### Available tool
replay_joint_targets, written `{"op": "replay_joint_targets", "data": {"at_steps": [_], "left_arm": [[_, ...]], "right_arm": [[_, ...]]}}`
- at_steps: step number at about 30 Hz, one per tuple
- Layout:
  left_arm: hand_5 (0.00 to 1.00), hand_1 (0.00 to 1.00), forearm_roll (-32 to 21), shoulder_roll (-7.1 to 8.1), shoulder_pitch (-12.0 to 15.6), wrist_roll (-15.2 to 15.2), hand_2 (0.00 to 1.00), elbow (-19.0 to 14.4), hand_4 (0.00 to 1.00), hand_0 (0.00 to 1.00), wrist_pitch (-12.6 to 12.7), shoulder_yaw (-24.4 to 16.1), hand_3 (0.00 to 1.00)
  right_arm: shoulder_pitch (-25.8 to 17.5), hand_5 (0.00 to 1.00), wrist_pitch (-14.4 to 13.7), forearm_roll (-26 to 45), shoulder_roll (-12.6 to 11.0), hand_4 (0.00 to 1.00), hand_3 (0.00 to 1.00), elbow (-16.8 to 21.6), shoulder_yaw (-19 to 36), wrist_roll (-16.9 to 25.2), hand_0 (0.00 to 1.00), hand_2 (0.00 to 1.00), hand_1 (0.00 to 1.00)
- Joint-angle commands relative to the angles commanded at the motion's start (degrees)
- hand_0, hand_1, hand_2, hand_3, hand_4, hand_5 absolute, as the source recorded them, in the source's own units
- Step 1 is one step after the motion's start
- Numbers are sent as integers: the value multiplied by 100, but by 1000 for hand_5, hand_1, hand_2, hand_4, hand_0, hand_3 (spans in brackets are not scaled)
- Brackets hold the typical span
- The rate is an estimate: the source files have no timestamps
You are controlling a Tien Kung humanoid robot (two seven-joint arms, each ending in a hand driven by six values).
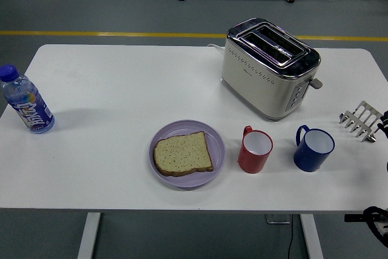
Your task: Pick up the cup,pour liquid into bread,place the cup on the desk
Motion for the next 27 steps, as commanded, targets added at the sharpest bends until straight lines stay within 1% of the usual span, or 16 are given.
{"op": "replay_joint_targets", "data": {"at_steps": [1, 7, 8, 10, 13, 14, 18, 19, 20, 25, 27], "left_arm": [[998, 686, 3, 0, -2, 1, 703, -1, 260, 685, -1, -2, 542], [998, 686, 39, 0, -13, 16, 703, -2, 260, 685, -4, -21, 542], [998, 685, 42, 0, -15, 17, 702, -3, 259, 684, -6, -21, 542], [998, 685, 64, 0, -23, 27, 702, -4, 259, 684, -8, -34, 542], [998, 685, 80, 0, -36, 36, 702, -6, 259, 684, -8, -45, 542], [998, 685, 78, 0, -38, 36, 702, -6, 260, 683, -8, -44, 543], [998, 685, 68, 0, -44, 31, 702, -6, 260, 683, -9, -37, 543], [998, 685, 67, 0, -44, 31, 702, -6, 260, 683, -9, -36, 543], [998, 685, 54, 0, -47, 24, 702, -6, 260, 683, -10, -26, 543], [998, 685, 56, 0, -59, 19, 702, -7, 260, 683, -11, -24, 543], [998, 685, 64, 1, -66, 23, 701, -7, 259, 683, -11, -28, 543]], "right_arm": [[-5, 116, -22, -88, -3, 825, 710, -1, -12, 16, 752, 740, 696], [-48, 116, -93, -720, -39, 825, 710, 28, -110, 67, 752, 740, 696], [-60, 132, -95, -850, -50, 918, 795, 42, -137, 67, 852, 826, 784], [-88, 132, -95, -1063, -71, 918, 795, 79, -202, 42, 852, 826, 784], [-146, 132, -176, -1425, -97, 918, 795, 143, -338, -29, 852, 826, 784], [-160, 133, -209, -1548, -100, 934, 842, 154, -372, -48, 889, 871, 812], [-204, 133, -349, -1936, -116, 934, 842, 185, -548, -126, 889, 871, 812], [-206, 133, -357, -1963, -116, 934, 842, 186, -558, -130, 889, 871, 812], [-221, 131, -407, -2064, -117, 965, 886, 203, -621, -151, 926, 901, 834], [-278, 131, -546, -2154, -126, 965, 886, 306, -817, -147, 926, 901, 834], [-304, 134, -583, -2134, -133, 982, 905, 357, -875, -128, 932, 909, 842]]}}
